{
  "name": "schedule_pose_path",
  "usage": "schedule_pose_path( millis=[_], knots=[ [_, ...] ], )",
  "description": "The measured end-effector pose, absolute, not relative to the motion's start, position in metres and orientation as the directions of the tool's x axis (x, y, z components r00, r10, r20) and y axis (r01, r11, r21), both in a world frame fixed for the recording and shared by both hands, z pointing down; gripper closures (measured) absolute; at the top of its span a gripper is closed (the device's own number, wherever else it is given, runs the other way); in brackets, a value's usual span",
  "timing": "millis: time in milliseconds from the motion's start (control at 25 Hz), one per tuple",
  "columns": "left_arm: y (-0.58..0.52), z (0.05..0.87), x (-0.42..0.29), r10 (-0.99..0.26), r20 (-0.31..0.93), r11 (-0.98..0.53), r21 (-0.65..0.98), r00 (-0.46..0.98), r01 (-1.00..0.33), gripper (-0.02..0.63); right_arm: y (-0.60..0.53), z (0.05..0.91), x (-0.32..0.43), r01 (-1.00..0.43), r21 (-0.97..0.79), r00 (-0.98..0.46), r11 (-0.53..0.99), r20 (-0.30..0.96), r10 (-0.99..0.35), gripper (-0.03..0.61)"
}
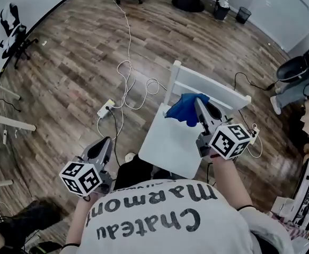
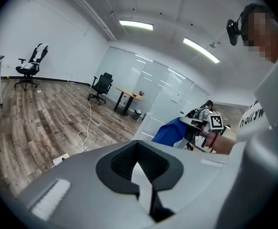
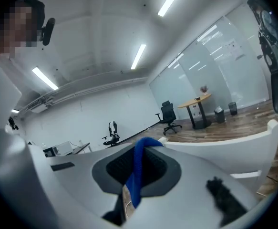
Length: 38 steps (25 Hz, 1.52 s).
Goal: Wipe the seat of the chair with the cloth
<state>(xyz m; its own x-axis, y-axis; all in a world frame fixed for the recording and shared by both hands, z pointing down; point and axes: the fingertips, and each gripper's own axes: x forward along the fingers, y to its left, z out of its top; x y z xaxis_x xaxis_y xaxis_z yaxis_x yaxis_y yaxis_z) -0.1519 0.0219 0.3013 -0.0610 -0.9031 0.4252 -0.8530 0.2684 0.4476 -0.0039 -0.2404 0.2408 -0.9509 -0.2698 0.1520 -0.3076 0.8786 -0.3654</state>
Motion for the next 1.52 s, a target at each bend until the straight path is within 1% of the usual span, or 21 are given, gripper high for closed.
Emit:
schedule_pose_path(
  millis=[120,280,360,520,720,880,1040,1120,1200,1280,1400,1520],
  knots=[
    [0.017,0.319,-0.165,-0.886,0.461,0.269,0.427,-0.048,-0.863,0.606,-0.239,0.265,-0.031,-0.336,-0.366,-0.939,0.868,0.196,-0.282,0.549],
    [-0.005,0.352,-0.179,-0.875,0.485,0.246,0.443,-0.001,-0.862,0.606,-0.239,0.318,-0.057,-0.388,-0.366,-0.909,0.846,0.303,-0.286,0.549],
    [-0.018,0.377,-0.185,-0.862,0.505,0.228,0.46,0.041,-0.858,0.606,-0.242,0.351,-0.068,-0.424,-0.395,-0.892,0.815,0.341,-0.298,0.549],
    [-0.051,0.432,-0.195,-0.827,0.539,0.141,0.473,0.159,-0.87,0.606,-0.256,0.418,-0.092,-0.472,-0.441,-0.868,0.763,0.387,-0.312,0.549],
    [-0.079,0.494,-0.196,-0.791,0.556,0.088,0.518,0.257,-0.851,0.606,-0.26,0.504,-0.093,-0.536,-0.471,-0.824,0.7,0.472,-0.313,0.549],
    [-0.102,0.531,-0.193,-0.79,0.546,0.101,0.563,0.278,-0.82,0.606,-0.274,0.56,-0.097,-0.582,-0.454,-0.787,0.675,0.524,-0.326,0.549],
    [-0.118,0.548,-0.173,-0.803,0.505,0.094,0.633,0.317,-0.769,0.606,-0.278,0.598,-0.109,-0.563,-0.459,-0.792,0.687,0.537,-0.29,0.551],
    [-0.121,0.55,-0.16,-0.802,0.482,0.063,0.656,0.353,-0.752,0.606,-0.28,0.62,-0.112,-0.583,-0.408,-0.758,0.702,0.585,-0.29,0.551],
    [-0.122,0.552,-0.145,-0.792,0.466,0.026,0.67,0.393,-0.742,0.606,-0.281,0.646,-0.112,-0.602,-0.325,-0.697,0.73,0.66,-0.28,0.551],
    [-0.121,0.558,-0.132,-0.773,0.467,-0.003,0.675,0.43,-0.737,0.606,-0.279,0.671,-0.111,-0.591,-0.225,-0.62,0.775,0.741,-0.258,0.549],
    [-0.117,0.57,-0.116,-0.738,0.485,-0.018,0.68,0.469,-0.733,0.606,-0.269,0.699,-0.114,-0.515,-0.11,-0.537,0.85,0.815,-0.22,0.549],
    [-0.114,0.577,-0.107,-0.718,0.499,-0.015,0.686,0.485,-0.727,0.606,-0.253,0.719,-0.125,-0.401,-0.058,-0.518,0.914,0.837,-0.174,0.549]
  ],
)
